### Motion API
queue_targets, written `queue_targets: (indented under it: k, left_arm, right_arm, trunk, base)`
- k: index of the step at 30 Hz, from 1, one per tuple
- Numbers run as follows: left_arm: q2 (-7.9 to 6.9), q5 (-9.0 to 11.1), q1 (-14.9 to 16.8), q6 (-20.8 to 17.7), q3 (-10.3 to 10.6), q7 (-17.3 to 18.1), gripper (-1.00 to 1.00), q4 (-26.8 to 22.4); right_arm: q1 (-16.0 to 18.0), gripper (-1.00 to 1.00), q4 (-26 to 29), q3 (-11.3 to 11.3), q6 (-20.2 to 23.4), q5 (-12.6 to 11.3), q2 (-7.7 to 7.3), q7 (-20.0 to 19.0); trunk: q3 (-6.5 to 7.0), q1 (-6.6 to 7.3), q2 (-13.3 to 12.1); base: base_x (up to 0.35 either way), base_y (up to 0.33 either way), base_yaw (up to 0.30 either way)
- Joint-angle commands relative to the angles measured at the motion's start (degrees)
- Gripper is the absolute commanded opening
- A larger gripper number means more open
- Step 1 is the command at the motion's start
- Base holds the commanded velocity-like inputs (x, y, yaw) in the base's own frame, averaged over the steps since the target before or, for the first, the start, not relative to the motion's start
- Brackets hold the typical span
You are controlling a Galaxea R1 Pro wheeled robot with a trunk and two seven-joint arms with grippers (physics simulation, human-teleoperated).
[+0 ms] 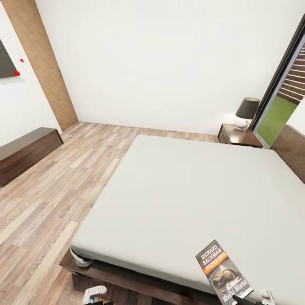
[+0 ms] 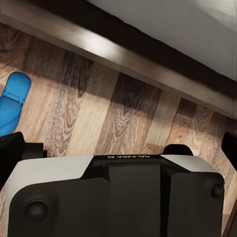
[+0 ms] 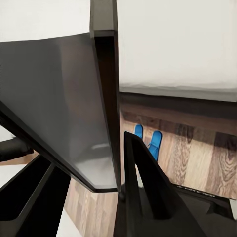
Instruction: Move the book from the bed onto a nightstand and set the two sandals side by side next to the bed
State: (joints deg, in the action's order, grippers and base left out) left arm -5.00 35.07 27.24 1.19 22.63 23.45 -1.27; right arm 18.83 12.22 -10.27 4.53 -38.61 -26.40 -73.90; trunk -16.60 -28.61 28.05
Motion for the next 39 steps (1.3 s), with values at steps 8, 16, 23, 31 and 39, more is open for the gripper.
queue_targets:
  k: [8, 16, 23, 31, 39]
  left_arm:
    - [0.31, 0.4, 0.0, 0.1, 0.5, 0.2, 1.0, 0.0]
    - [0.38, 0.4, 0.0, 0.1, 0.5, 0.2, 1.0, 0.0]
    - [0.4, 0.4, 0.0, 0.1, 0.5, 0.2, 1.0, 0.0]
    - [0.43, 0.4, 0.0, 0.1, 0.5, 0.2, 1.0, 0.0]
    - [0.43, 0.4, 0.0, 0.1, 0.5, 0.2, 1.0, 0.0]
  right_arm:
    - [0.0, -1.0, 0.0, -0.4, 0.5, -0.6, -0.06, -0.1]
    - [0.0, -1.0, 0.0, -0.4, 0.5, -0.6, -0.04, -0.2]
    - [0.0, -1.0, 0.0, -0.4, 0.5, -0.6, -0.05, -0.2]
    - [0.0, -1.0, 0.0, -0.4, 0.5, -0.6, -0.05, -0.2]
    - [0.0, -1.0, 0.0, -0.4, 0.5, -0.6, -0.05, -0.2]
  trunk:
    - [0.65, -0.03, 0.1]
    - [1.39, -0.03, 0.1]
    - [2.04, -0.03, 0.1]
    - [2.78, -0.03, 0.1]
    - [3.52, -0.03, 0.1]
  base:
    - [0.0, 0.0, 0.0]
    - [0.0, 0.0, 0.0]
    - [0.0, 0.0, 0.0]
    - [0.0, 0.0, 0.0]
    - [0.0, 0.0, 0.0]
